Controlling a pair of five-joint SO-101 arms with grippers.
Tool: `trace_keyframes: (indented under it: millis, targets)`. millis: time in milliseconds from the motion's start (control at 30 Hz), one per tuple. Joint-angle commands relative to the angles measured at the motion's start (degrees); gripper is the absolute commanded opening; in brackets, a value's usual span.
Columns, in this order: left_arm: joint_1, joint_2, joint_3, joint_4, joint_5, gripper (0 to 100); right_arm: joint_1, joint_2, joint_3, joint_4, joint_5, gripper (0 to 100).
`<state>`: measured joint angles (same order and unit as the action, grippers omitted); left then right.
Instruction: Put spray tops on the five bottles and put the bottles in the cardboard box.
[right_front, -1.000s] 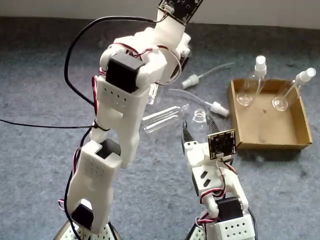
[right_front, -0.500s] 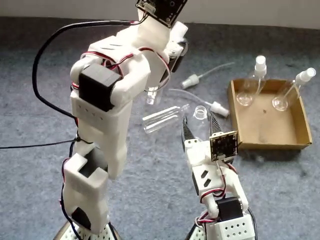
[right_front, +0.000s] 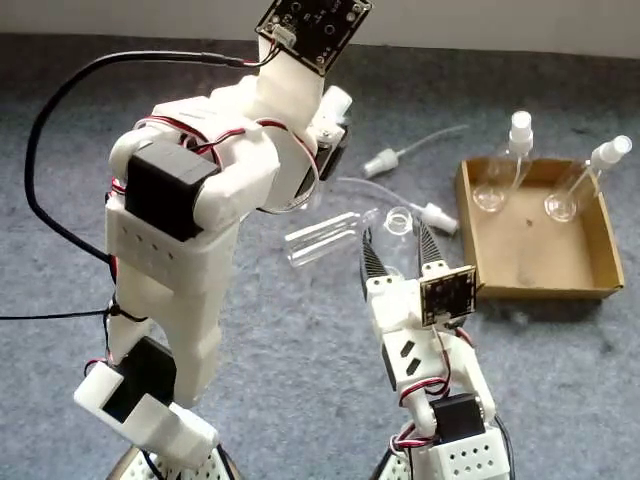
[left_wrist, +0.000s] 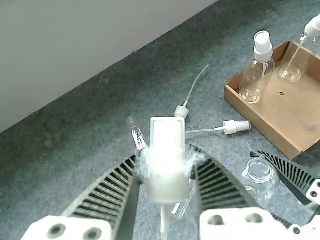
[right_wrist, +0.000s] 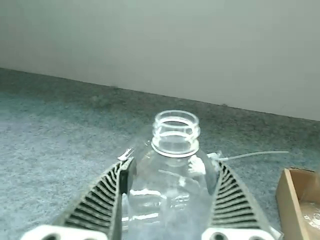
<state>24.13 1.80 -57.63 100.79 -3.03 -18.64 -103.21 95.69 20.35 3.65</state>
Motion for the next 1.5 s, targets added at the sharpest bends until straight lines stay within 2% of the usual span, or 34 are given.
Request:
trace_keyframes:
  millis: [0, 267, 433, 700, 1000, 1300, 1467]
  targets:
    - [1.0, -2.8, 1.3, -0.3, 0.5, 0, -3.6, 0.2, 7.3, -2.3, -0.4, 10.2]
    - [2.1, -2.9, 1.9, -0.3, 0.7, 0, -4.8, 0.2, 7.3, -3.1, -0.4, 10.2]
    - [5.1, -5.6, 1.7, -0.4, 8.4, 0, -4.7, 0.2, 7.3, -4.4, -0.5, 10.2]
    - [9.5, -10.2, 1.6, -0.4, 8.6, 0, -4.7, 0.3, 7.3, -4.4, -0.5, 10.2]
    - [17.6, -15.9, 2.0, 0.1, 8.8, 0, -4.7, 0.3, 7.3, -4.4, -0.5, 10.2]
    - [17.5, -17.1, 2.1, 0.1, 8.8, 0, -4.7, 0.3, 7.3, -4.3, -0.5, 10.2]
    - [13.8, -24.2, 8.5, 0.1, 8.5, 0, -4.7, 0.3, 7.3, -4.3, -0.5, 10.2]
